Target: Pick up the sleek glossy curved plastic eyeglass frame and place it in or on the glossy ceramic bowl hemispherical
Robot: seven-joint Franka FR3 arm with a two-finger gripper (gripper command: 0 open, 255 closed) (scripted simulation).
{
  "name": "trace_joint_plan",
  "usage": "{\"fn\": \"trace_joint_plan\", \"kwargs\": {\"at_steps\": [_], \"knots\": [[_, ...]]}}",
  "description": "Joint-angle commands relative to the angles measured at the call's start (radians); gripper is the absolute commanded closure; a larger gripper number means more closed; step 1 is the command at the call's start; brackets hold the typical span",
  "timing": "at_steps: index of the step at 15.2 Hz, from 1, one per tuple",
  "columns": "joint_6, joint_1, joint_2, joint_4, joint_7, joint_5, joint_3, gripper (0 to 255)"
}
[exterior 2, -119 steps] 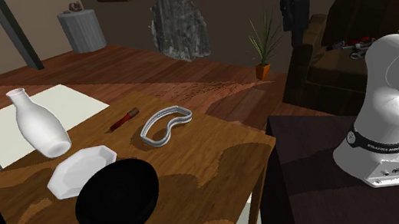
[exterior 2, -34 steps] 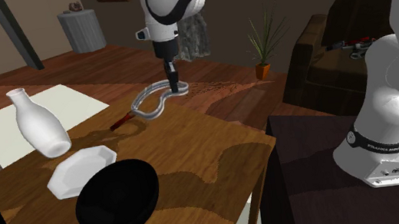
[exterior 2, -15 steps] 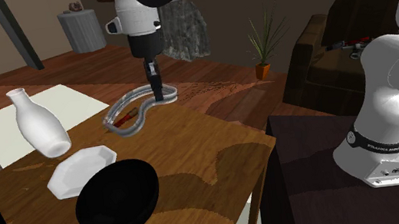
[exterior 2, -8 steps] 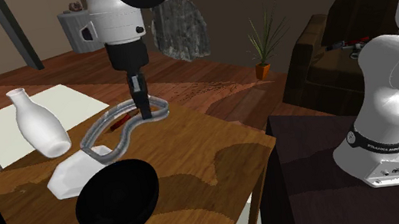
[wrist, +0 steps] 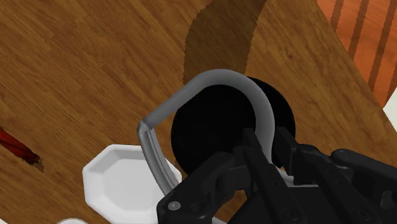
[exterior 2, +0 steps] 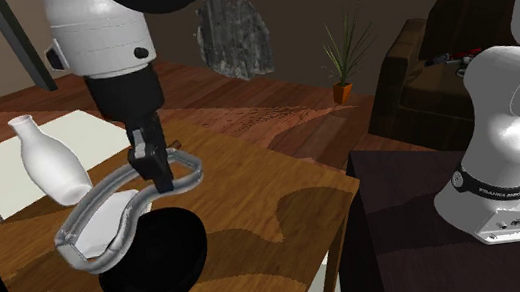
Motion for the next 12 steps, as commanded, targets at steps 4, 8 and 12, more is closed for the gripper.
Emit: {"fn": "trace_joint_plan", "kwargs": {"at_steps": [4,8,12], "knots": [[0.046,0.010,0.026,-0.019,0.013,0.000,0.005,255],[0.095,0.011,0.036,-0.058,0.009,0.002,0.006,255],[0.143,0.011,0.049,-0.093,0.005,0.004,0.006,255]]}}
